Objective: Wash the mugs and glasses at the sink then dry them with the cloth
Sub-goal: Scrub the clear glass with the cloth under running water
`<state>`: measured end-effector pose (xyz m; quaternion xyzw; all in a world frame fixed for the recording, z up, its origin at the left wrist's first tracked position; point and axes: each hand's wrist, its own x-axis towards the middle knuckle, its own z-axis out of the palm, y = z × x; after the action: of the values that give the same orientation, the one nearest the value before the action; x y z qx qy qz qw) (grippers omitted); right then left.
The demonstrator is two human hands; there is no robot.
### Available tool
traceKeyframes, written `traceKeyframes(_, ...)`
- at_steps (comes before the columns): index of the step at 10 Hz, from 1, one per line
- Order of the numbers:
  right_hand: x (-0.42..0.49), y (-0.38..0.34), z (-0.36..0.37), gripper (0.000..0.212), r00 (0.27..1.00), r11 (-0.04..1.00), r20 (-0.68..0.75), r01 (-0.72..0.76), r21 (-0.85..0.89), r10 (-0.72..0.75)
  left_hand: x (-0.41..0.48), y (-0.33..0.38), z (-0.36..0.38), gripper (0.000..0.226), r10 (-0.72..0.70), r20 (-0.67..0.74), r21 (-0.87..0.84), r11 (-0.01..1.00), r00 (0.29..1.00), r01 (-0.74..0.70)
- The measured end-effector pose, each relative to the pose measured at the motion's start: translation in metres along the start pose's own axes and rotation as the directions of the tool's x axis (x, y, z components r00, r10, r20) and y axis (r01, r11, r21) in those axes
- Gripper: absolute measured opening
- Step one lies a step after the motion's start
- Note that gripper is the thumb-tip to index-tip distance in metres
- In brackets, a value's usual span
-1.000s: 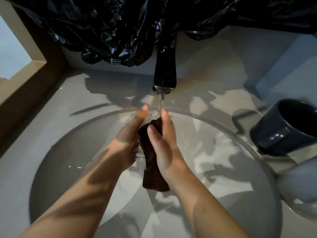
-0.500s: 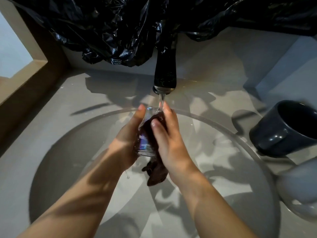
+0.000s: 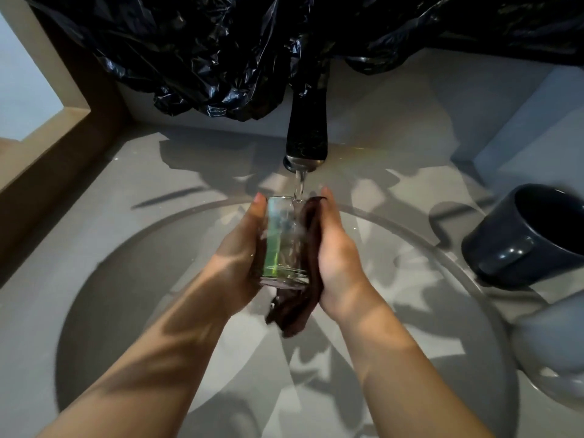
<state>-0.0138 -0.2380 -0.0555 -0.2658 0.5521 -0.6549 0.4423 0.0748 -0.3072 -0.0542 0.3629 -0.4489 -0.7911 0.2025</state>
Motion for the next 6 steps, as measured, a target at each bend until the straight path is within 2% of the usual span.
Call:
traceKeyframes(1,-0.009,-0.002,0.001,0.05,1.0,0.964,0.002,0.03,-0.266,-0.03,-0.003,-0.002,0.003,0.054,0.015,0.02,0.001,1.0,1.0,-0.015)
traceKeyframes(2,-0.027,0.008,0.017,0.063,0.994,0.907,0.002,0.103,-0.408,-0.112,-0.006,0.001,0.002,0.055,0.06,0.006,0.057,0.997,0.998,-0.06)
traceKeyframes(3,-0.029,0.004,0.02,0.05,0.986,0.916,0.022,0.163,-0.367,-0.166,-0.007,0.004,-0.002,0.062,0.057,-0.017,0.007,0.998,0.998,-0.057)
traceKeyframes(4,-0.007,-0.001,0.006,0.04,0.999,0.999,-0.051,0.006,0.047,-0.004,-0.004,0.004,0.002,0.057,0.006,-0.036,-0.051,0.999,0.999,-0.008)
traceKeyframes(5,-0.001,0.005,-0.003,0.068,0.992,0.986,0.045,-0.122,0.114,0.117,-0.004,0.002,0.008,0.056,-0.025,-0.03,-0.035,0.999,0.999,0.024)
traceKeyframes(6,-0.014,0.008,0.009,0.058,0.998,0.992,-0.051,-0.035,-0.122,0.029,-0.005,0.004,0.01,0.057,0.024,-0.073,0.071,0.997,0.997,-0.019)
